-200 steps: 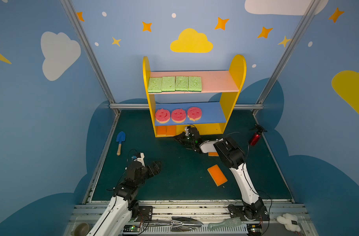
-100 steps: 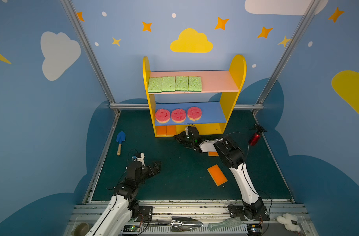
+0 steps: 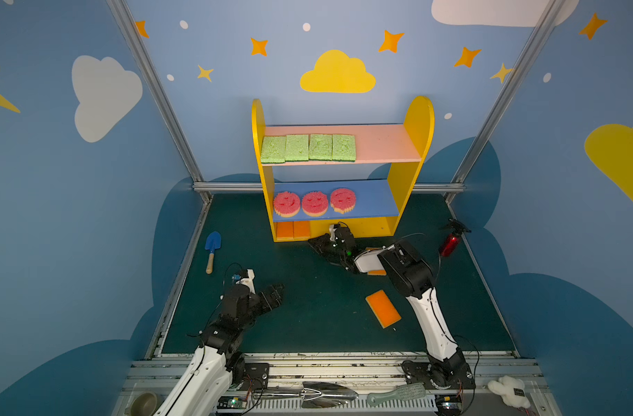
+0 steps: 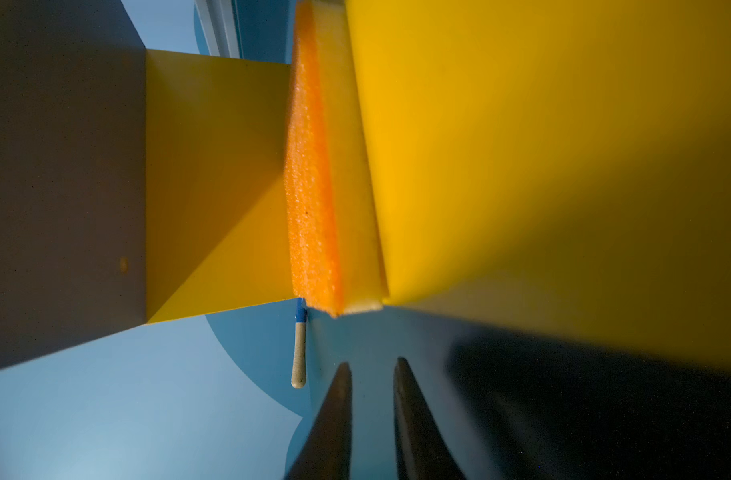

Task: Place and organize the cleaning sponges onto the shelf
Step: 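Open the right gripper and withdraw it from the shelf base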

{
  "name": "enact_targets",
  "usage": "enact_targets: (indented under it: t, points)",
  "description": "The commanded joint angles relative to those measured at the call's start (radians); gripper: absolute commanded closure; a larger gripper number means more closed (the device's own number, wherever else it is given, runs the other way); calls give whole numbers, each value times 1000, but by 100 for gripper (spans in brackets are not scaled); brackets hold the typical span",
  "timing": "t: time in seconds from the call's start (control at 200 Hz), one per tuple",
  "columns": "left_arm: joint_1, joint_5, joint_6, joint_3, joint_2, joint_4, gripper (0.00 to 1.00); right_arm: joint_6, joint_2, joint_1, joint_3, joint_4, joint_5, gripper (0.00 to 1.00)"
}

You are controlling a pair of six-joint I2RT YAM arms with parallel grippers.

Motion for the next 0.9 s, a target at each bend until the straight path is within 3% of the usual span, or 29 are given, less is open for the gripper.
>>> enact_targets:
  t: [0.0, 0.265, 0.435, 0.611, 0.736, 0.896]
  points:
    - [5, 44, 27, 29, 20, 5, 0, -68, -82, 1, -92, -8, 5, 71]
    - [-67, 94, -11, 56, 174, 142, 3, -211, -355, -10, -269, -122, -48, 62]
    - [-186, 76, -13, 143, 406, 249, 8, -264, -544, -68, -402, -220, -111, 60]
    - [-320, 63, -18, 297, 703, 356, 11, -279, -783, -228, -622, -278, -207, 59]
    - [-368, 82, -49, 396, 897, 459, 11, -276, -962, -367, -726, -376, -327, 55]
    - [-455, 60, -17, 615, 1105, 419, 11, -287, -1125, -534, -795, -482, -416, 48]
